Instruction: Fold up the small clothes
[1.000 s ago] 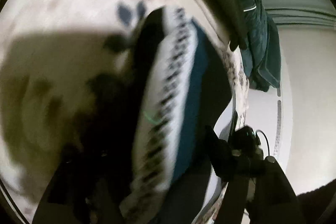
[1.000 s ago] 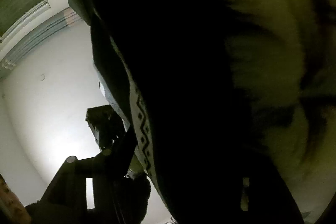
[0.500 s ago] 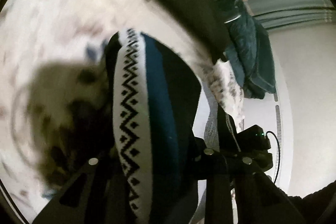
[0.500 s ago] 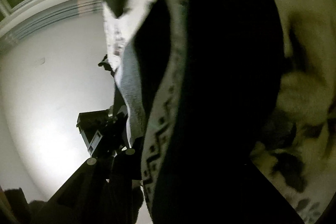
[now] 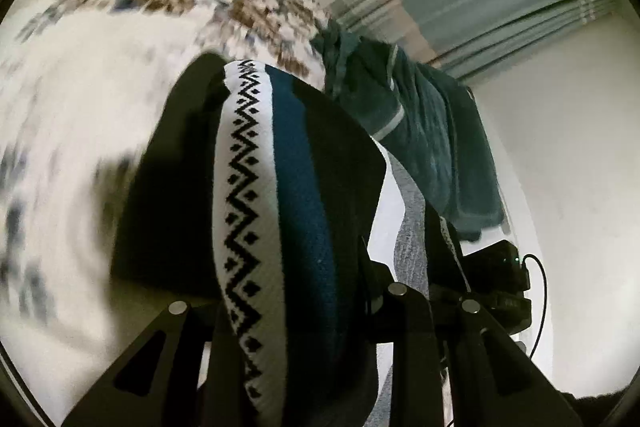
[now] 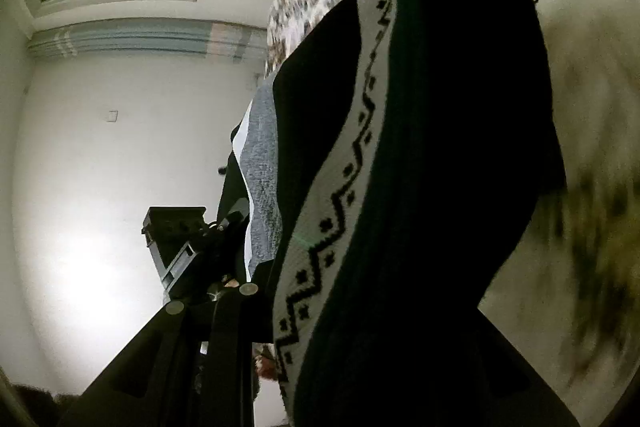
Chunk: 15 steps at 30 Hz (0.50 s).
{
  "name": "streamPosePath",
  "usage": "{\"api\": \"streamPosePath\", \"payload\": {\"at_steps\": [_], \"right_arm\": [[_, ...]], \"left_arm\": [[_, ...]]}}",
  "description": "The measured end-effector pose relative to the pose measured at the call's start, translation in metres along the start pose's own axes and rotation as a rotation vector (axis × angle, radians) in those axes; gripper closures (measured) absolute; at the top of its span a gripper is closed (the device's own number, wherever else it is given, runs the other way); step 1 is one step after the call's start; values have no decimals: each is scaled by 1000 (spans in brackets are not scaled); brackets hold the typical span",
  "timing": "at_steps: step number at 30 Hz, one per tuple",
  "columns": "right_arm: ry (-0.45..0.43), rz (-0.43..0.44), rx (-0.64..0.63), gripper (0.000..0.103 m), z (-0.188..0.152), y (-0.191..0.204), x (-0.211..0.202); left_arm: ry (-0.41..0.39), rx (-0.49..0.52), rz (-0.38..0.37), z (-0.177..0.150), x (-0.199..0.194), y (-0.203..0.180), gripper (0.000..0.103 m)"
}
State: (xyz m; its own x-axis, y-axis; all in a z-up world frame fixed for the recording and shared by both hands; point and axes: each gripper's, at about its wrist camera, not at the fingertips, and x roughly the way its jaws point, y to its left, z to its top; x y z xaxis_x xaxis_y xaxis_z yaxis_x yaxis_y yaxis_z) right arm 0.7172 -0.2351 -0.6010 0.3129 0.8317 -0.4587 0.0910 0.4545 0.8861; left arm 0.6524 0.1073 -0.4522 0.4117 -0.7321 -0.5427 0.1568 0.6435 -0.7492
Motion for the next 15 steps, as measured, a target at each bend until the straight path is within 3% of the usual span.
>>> {"api": "streamPosePath", "payload": {"at_steps": [4,6,8,10,12,15], "right_arm": [[-4,-45,-12,77,72,-10,26],[20,-95,-8,77,99,-23,46],[58,-118,3,77,111,-34,59],[75,-140,17,73,115,-40,63],[82,-184,15,49,110,-39,57],[72,-320,-33,42,103,-38,21]], "left_arm": [[17,23,43,45,43,24,80],[67,22,92,54,67,44,79],[110,17,117,57,81,61,75],[123,11,131,58,80,67,57],[130,38,189,53,69,65,44],[111,68,259,41,50,60,37]]}}
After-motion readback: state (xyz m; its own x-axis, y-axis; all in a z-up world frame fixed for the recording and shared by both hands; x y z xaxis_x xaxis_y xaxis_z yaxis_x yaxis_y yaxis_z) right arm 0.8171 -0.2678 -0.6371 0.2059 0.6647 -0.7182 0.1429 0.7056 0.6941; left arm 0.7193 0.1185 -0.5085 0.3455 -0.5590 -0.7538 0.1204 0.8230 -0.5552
